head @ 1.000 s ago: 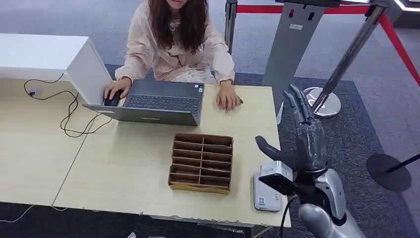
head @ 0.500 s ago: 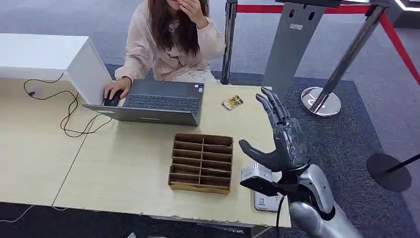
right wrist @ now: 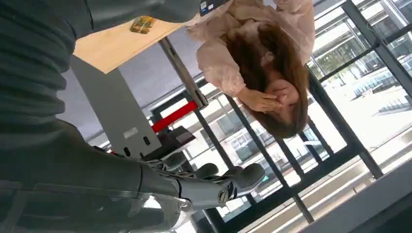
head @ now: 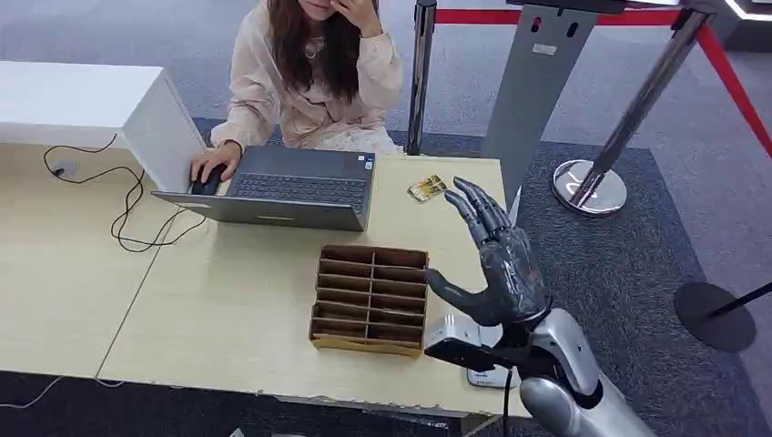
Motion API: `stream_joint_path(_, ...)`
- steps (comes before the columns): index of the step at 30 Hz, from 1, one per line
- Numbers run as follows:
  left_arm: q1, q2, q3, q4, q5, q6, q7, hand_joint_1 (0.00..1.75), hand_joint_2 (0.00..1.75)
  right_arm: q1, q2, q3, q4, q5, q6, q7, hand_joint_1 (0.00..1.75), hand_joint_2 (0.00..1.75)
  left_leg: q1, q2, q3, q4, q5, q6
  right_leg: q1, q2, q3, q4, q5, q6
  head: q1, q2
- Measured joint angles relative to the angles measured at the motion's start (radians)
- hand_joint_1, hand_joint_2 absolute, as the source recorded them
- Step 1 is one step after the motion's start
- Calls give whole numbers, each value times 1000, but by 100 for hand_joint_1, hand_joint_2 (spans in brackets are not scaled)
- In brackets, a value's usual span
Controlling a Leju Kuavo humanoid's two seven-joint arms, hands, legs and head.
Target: Pass the card to the sensor for recognition and then transmit it.
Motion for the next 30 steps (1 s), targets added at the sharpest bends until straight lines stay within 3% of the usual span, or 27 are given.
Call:
stream_joint_path(1, 0, 1, 0, -2, 0, 2, 1, 0, 175, -3, 0, 5, 3, 0, 3, 0, 38, 175, 0, 0, 0, 0, 0, 0, 0, 0, 0, 0, 0, 0, 0, 0)
stream_joint_path(2, 0, 2, 0, -3, 0, 4, 2, 0, 175, -5, 0, 8, 7, 1, 6, 0, 51, 175, 0, 0, 0, 0, 0, 0, 0, 0, 0, 0, 0, 0, 0, 0)
stream_joint_path(4, 0, 6, 0, -8, -1, 6, 2, 0, 175, -11, 1, 15, 14, 8, 13, 0, 47, 175, 0, 0, 0, 0, 0, 0, 0, 0, 0, 0, 0, 0, 0, 0)
stream_joint_path(7, 0, 9, 0, -11, -1, 9, 5, 0, 175, -21, 5, 23, 26, 22, 21, 3, 56, 175, 0, 0, 0, 0, 0, 0, 0, 0, 0, 0, 0, 0, 0, 0)
stream_joint_path(9, 0, 10, -1, -13, -1, 10, 9, 0, 175, -31, 9, 30, 35, 27, 24, 8, 79, 175, 0, 0, 0, 0, 0, 0, 0, 0, 0, 0, 0, 0, 0, 0)
stream_joint_path(15, 0, 13, -1, -15, -3, 10, 13, 0, 175, -56, 16, 49, 62, 43, 26, 21, 65, 175, 0, 0, 0, 0, 0, 0, 0, 0, 0, 0, 0, 0, 0, 0)
stream_joint_path(30, -1, 18, -2, -18, -5, 9, 14, 0, 175, -94, 23, 91, 98, 55, 61, 45, 56, 175, 0, 0, 0, 0, 0, 0, 0, 0, 0, 0, 0, 0, 0, 0)
